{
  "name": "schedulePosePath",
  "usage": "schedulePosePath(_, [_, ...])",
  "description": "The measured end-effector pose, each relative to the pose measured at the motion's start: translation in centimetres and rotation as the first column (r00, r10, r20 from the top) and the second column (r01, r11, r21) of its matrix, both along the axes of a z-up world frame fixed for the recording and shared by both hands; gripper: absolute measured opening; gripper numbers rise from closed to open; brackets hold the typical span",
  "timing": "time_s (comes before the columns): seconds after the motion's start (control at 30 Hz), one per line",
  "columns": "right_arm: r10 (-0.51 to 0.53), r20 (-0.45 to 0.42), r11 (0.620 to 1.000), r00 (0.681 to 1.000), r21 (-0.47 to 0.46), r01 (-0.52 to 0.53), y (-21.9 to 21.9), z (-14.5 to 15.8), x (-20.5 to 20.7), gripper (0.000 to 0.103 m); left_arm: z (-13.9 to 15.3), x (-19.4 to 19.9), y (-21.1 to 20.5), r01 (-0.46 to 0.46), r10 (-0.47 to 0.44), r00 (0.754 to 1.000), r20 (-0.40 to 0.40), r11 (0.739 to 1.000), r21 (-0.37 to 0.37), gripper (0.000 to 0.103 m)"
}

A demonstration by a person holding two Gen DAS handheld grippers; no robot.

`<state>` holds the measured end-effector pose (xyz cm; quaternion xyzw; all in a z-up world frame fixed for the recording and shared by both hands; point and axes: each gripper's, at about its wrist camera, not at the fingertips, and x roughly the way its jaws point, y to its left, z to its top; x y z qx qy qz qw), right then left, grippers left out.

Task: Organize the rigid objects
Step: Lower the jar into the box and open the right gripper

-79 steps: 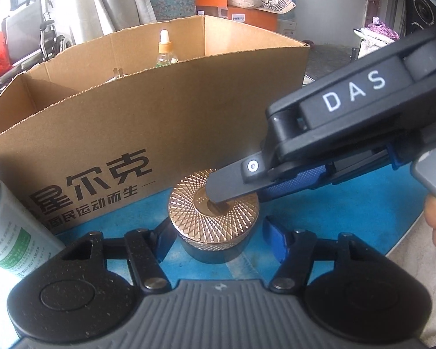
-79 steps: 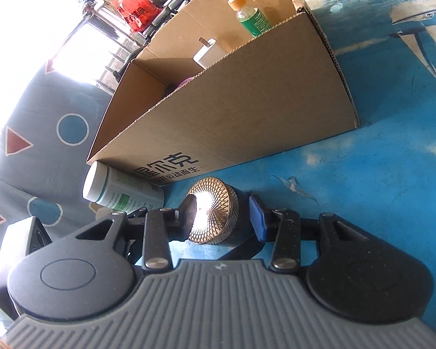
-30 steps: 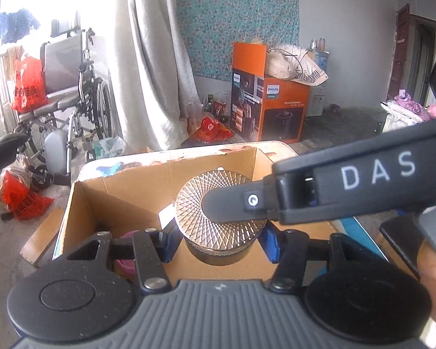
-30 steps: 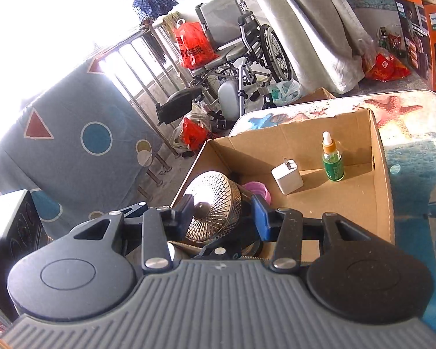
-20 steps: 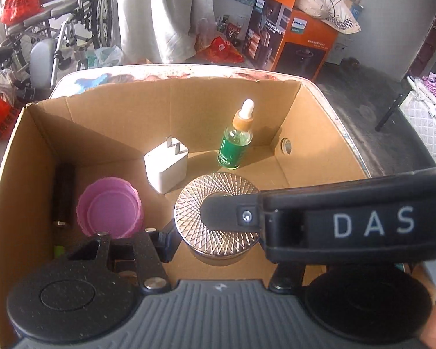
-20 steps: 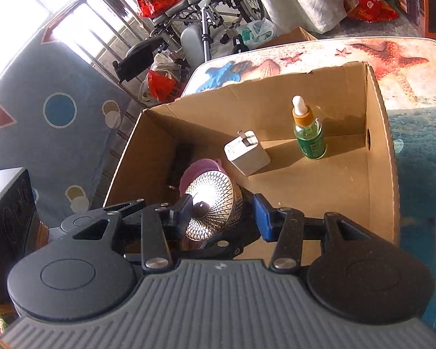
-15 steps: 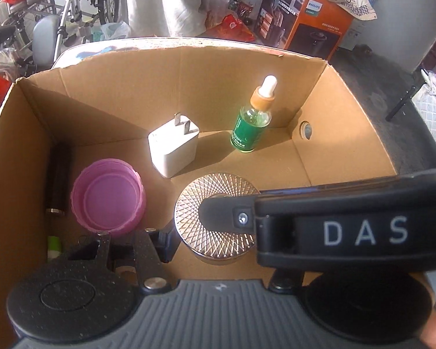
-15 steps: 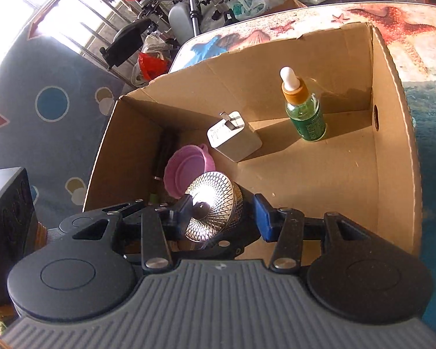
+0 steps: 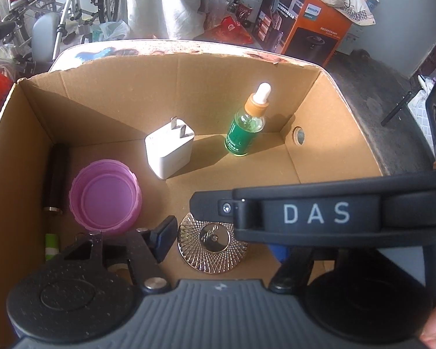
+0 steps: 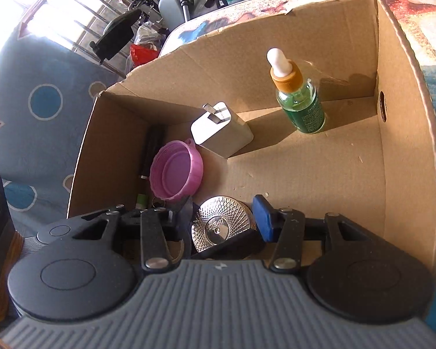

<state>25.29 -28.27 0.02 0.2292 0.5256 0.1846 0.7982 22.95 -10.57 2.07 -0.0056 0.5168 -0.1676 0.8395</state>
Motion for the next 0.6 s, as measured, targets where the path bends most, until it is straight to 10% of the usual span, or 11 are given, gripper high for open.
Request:
schedulePosePath(0.33, [-0.162,0.339,0.982,0.927,0.144,0.119,-4.3,7.4,-10.9,0.055,6.0,-8.5,0.1,0.065,-0.060,0.966,0.253,0.998,-0.012,0.086])
schedulePosePath(0.6, [-0.218,0.432,0.969,0.875,0.202,0.141,-5.1,9.1,-20.5,0.065,7.8,-15.7,1.7,0.121,-0.091,0.936,0.339,0.990,-0.068,0.092])
